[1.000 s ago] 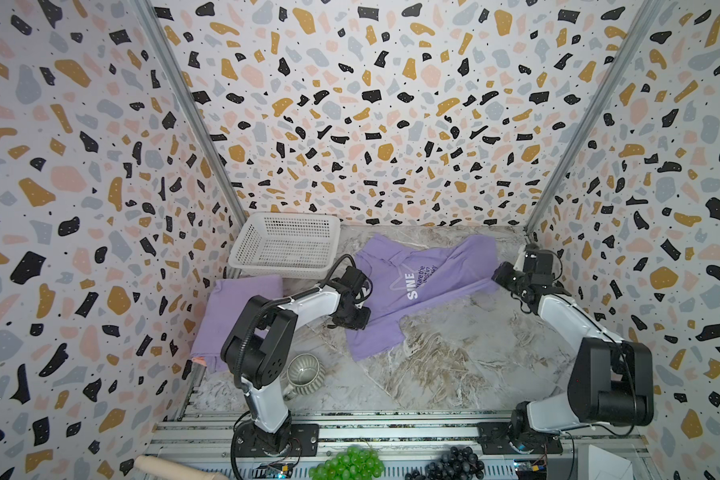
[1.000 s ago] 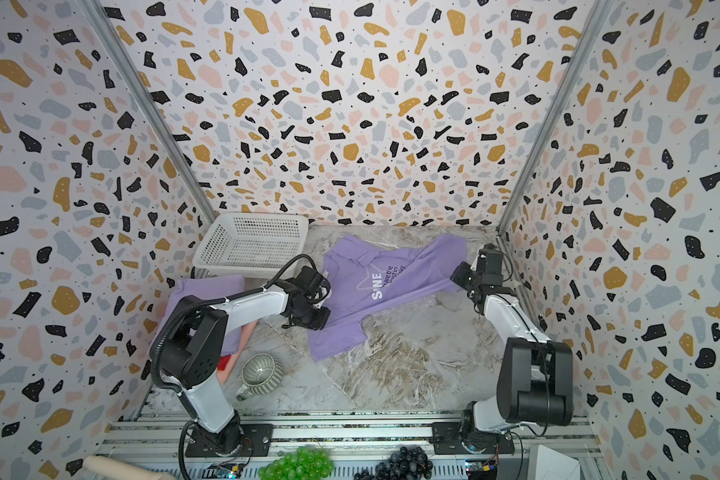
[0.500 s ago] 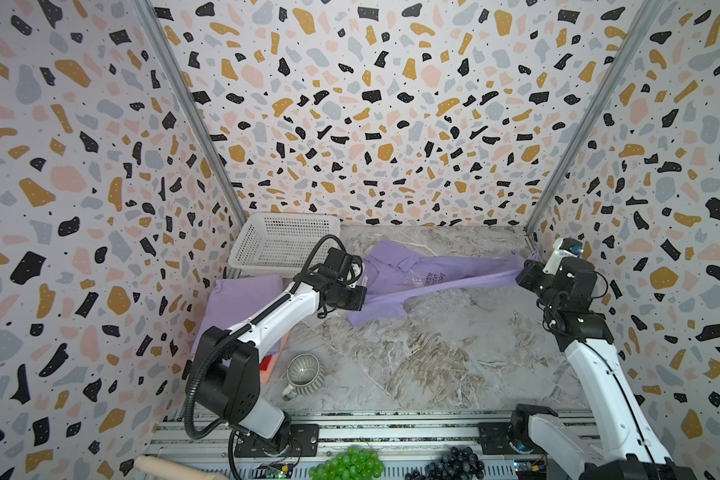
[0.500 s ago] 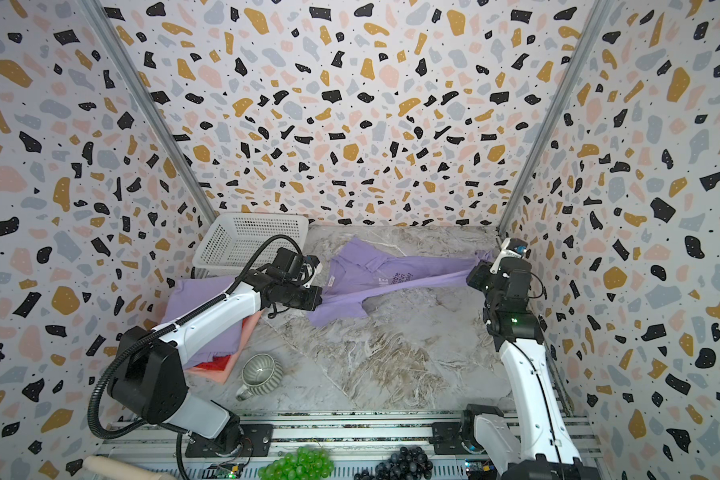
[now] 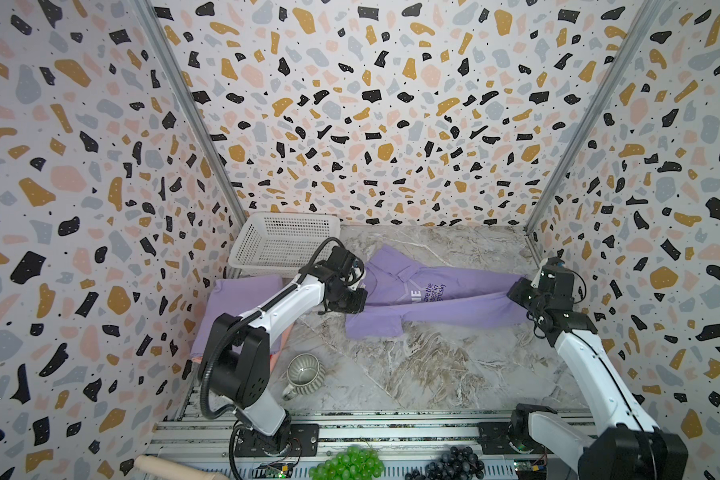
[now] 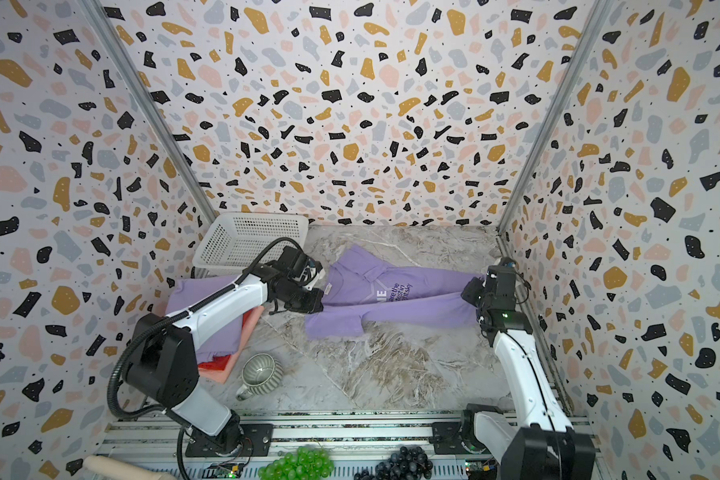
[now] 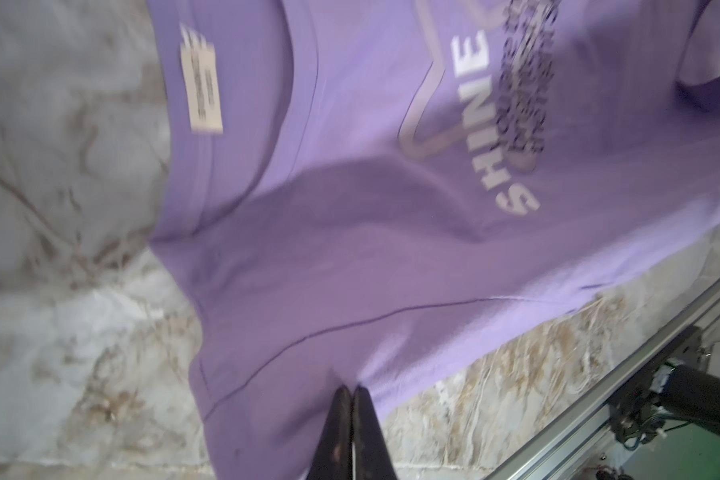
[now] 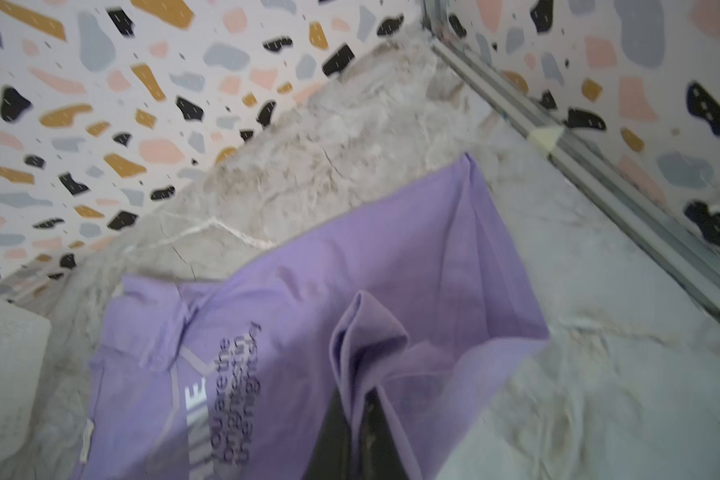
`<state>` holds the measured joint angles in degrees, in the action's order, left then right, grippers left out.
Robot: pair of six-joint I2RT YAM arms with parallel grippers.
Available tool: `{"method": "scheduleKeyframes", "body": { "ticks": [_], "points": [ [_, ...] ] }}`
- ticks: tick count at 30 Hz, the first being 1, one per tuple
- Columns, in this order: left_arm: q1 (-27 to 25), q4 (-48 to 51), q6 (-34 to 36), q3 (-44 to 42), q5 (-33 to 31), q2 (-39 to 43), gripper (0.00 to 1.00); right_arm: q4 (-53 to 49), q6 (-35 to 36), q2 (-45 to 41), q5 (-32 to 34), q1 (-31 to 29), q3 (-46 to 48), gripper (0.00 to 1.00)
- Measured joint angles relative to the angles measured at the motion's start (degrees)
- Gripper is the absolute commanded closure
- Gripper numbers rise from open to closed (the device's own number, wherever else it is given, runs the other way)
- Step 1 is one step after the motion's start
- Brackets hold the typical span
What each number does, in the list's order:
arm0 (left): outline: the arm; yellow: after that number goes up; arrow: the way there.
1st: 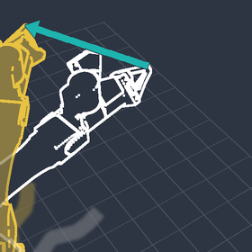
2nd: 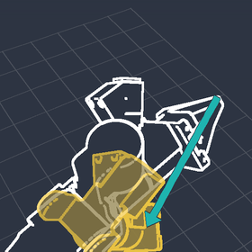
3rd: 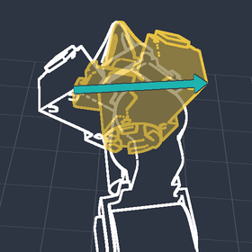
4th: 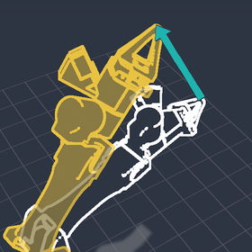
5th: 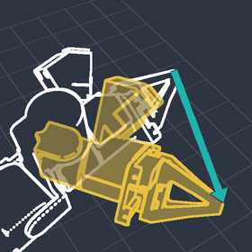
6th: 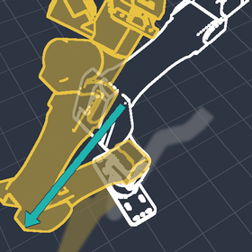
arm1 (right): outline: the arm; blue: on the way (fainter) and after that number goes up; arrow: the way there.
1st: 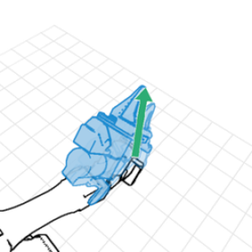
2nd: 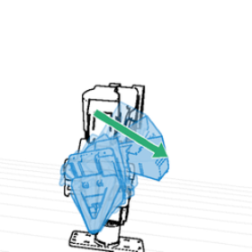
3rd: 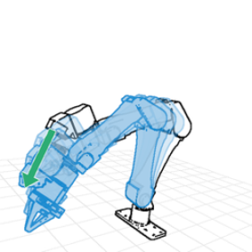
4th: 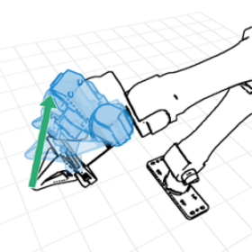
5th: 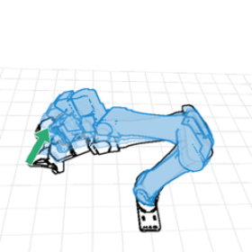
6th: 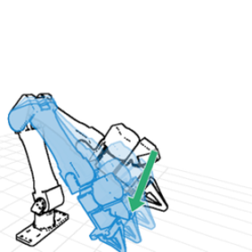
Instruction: Fold and stack the t-shirts
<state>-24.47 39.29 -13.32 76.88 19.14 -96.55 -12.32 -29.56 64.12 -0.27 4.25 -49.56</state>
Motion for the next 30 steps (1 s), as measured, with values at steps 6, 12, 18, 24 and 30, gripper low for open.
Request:
{"method": "scheduleKeyframes", "body": {
  "ticks": [6,12,18,24,30],
  "points": [
    [3.21,0.52,0.42,41.07,1.38,-15.69,1.0,8.66,4.66,20.17,-3.32,0.15,-30.93,1.0],
    [7.26,-10.23,-4.28,60.63,4.57,-17.38,1.0,13.79,8.28,22.08,-4.59,0.76,-48.85,1.0],
    [7.8,-23.87,-8.11,26.99,6.58,3.87,1.0,15.78,10.69,2.45,-3.15,0.83,-28.11,0.98],
    [6.6,-23.34,-9.42,-0.28,7.45,13.81,1.0,8.41,10.03,-8.39,0.17,0.9,-3.48,0.97],
    [1.07,-16.37,-12.33,-17.99,9.07,18.01,0.6,-9.99,4.5,-12.13,10.91,1.44,8.02,0.41]
  ]
}}
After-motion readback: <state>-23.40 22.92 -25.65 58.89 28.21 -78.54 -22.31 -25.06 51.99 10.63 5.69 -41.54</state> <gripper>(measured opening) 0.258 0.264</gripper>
